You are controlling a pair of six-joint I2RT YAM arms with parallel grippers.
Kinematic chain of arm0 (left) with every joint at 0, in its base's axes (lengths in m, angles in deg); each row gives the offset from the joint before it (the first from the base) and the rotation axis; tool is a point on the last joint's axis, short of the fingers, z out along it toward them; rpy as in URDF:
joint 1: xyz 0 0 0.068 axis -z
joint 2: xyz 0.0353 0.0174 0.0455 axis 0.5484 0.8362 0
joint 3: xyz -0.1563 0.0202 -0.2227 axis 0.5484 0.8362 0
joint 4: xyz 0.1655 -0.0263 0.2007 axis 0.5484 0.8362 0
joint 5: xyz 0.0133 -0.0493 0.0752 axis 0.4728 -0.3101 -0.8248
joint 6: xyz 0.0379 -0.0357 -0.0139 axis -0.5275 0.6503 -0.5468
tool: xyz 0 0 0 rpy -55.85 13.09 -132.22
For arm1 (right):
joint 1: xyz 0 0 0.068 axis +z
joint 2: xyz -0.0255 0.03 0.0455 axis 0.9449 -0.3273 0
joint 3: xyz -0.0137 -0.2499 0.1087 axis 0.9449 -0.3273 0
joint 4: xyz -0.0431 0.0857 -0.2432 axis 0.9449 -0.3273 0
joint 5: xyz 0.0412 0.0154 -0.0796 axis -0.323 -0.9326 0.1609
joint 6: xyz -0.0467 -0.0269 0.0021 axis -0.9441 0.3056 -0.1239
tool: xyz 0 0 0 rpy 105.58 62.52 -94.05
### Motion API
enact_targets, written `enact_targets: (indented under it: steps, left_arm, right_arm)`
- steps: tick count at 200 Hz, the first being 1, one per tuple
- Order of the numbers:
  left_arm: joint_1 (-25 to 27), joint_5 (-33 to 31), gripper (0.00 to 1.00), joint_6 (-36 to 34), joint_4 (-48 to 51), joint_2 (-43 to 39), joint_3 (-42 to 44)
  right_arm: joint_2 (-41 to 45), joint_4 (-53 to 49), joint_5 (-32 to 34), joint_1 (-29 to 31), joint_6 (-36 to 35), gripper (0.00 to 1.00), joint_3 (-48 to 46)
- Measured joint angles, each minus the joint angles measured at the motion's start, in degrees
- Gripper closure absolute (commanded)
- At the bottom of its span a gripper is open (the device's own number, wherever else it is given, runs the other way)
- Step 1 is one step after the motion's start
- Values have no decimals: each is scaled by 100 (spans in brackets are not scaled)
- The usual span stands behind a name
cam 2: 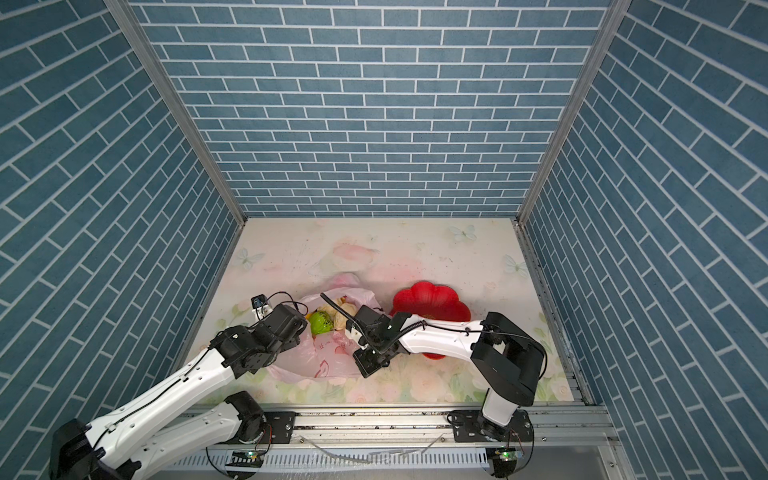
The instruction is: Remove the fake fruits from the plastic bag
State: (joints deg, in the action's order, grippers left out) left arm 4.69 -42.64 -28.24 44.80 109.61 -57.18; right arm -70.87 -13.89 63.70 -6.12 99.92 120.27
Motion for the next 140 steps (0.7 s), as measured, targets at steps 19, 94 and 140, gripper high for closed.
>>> enact_targets:
  steps: [19, 94, 140]
  left_arm:
    - [-127, 85, 29, -107, -133, 37, 39]
    - [-188, 446, 22, -264, -162, -516, 79]
    - [-197, 713, 22, -328, -254, -511, 116]
  right_arm:
    - [0, -35, 223, 7, -2, 99, -114]
    - [4, -306, 1366, 4, -66, 78, 1102]
    - [-109, -363, 1849, 7, -68, 66, 1873]
